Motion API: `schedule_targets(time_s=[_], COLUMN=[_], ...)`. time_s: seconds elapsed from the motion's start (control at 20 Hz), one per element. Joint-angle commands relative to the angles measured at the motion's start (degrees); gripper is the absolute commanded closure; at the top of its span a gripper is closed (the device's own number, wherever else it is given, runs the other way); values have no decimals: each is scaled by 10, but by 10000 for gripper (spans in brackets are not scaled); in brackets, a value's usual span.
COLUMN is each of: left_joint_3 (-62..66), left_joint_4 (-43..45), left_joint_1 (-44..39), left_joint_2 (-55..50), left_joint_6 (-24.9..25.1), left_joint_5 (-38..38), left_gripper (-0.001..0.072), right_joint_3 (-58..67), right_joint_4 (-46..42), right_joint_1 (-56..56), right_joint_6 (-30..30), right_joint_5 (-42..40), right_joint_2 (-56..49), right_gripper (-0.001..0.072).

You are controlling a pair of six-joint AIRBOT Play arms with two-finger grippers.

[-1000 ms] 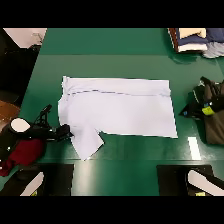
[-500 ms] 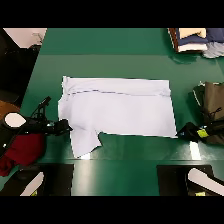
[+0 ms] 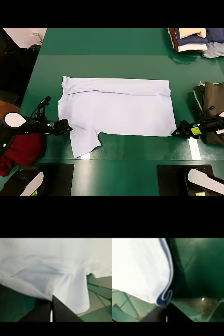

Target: Fold the shirts.

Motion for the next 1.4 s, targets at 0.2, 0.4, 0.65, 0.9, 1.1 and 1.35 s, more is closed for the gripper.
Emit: schedule_targets(time_s=[0.2, 0.4, 0.65, 0.9, 1.1, 1.35], left_joint_3=[14, 19, 24, 85, 151, 220], left_joint_4=[16, 51, -62, 2, 45, 73], left_joint_1=[0, 0, 0, 0, 0, 0], left_joint_2=[34, 162, 264, 168, 7, -141], left_joint_6=[-5, -57, -97, -42, 2, 15], left_joint_5=[-53, -155, -292, -162, -44, 47], left_gripper=[685, 685, 684, 683, 682, 682], right_joint_3=[54, 55, 56, 140, 248, 367], right_joint_4=[-50, -116, -129, -129, -129, -129], right_joint_1=[40, 10, 11, 111, 151, 153], right_joint_6=[12, 26, 56, 101, 104, 104], right_joint_5=[41, 120, 177, 123, 79, 73], right_joint_2=[51, 174, 293, 253, 125, -40], right_gripper=[697, 697, 697, 697, 697, 697])
